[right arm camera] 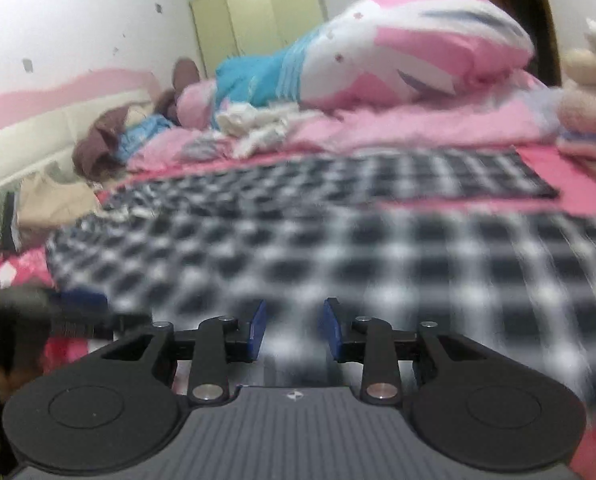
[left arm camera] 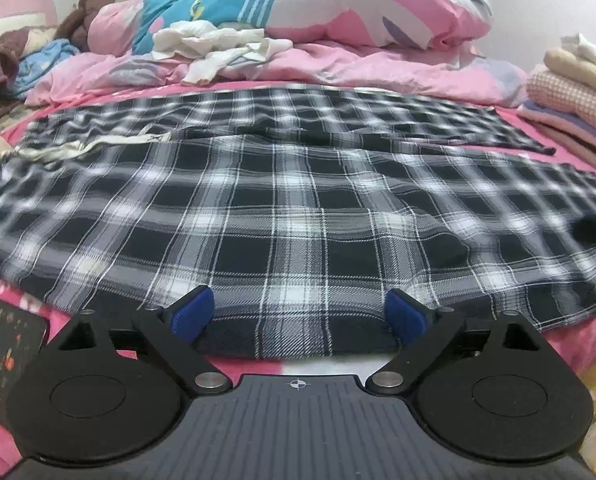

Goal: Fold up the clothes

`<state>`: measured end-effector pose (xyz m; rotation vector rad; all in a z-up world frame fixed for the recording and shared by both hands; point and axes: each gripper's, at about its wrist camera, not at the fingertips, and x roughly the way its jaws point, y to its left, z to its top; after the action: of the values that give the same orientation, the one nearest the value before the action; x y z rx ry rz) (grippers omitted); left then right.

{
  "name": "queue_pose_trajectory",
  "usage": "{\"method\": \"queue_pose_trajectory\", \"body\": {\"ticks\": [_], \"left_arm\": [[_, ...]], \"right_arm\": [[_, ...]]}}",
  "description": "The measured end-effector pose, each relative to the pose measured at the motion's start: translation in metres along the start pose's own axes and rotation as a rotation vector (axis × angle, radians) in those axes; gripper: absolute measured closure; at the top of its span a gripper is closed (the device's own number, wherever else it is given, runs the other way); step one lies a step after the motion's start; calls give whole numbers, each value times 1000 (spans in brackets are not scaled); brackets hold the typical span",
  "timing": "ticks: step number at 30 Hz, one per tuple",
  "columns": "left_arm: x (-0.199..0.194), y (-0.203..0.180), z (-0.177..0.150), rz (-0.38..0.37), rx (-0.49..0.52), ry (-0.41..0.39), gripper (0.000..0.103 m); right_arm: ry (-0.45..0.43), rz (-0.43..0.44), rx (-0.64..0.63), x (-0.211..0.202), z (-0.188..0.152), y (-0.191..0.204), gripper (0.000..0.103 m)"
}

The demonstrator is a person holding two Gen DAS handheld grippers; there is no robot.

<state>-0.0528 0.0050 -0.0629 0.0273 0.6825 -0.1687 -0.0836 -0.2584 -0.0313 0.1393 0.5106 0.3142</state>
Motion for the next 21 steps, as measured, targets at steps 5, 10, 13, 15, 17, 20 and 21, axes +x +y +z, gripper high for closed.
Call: {"method": "queue_pose_trajectory", "body": {"ticks": [5, 10, 13, 15, 17, 20, 21], "left_arm": [[-5, 7, -4, -6, -19, -1, 10], [-14, 15, -5, -5, -37, -4, 10], [-23, 21, -5, -8, -52, -13, 10], [-29, 24, -5, -12, -59, -22, 10], [-33, 26, -4, -10, -60, -28, 10], [-37, 26, -2, -3, -66, -39, 10], [-38, 26, -1, -1, -68, -43, 10]], "right_arm": [[57, 127, -94, 65, 18, 41, 72], [182, 237, -117, 98, 10, 65, 78], [208, 295, -156, 86, 4, 70, 78], [212, 325, -167, 76, 3, 71, 78], [198, 320, -165, 71, 7, 69, 78], [167, 298, -134, 77, 18, 64, 78], [169, 297, -125, 82, 19, 64, 78]]}}
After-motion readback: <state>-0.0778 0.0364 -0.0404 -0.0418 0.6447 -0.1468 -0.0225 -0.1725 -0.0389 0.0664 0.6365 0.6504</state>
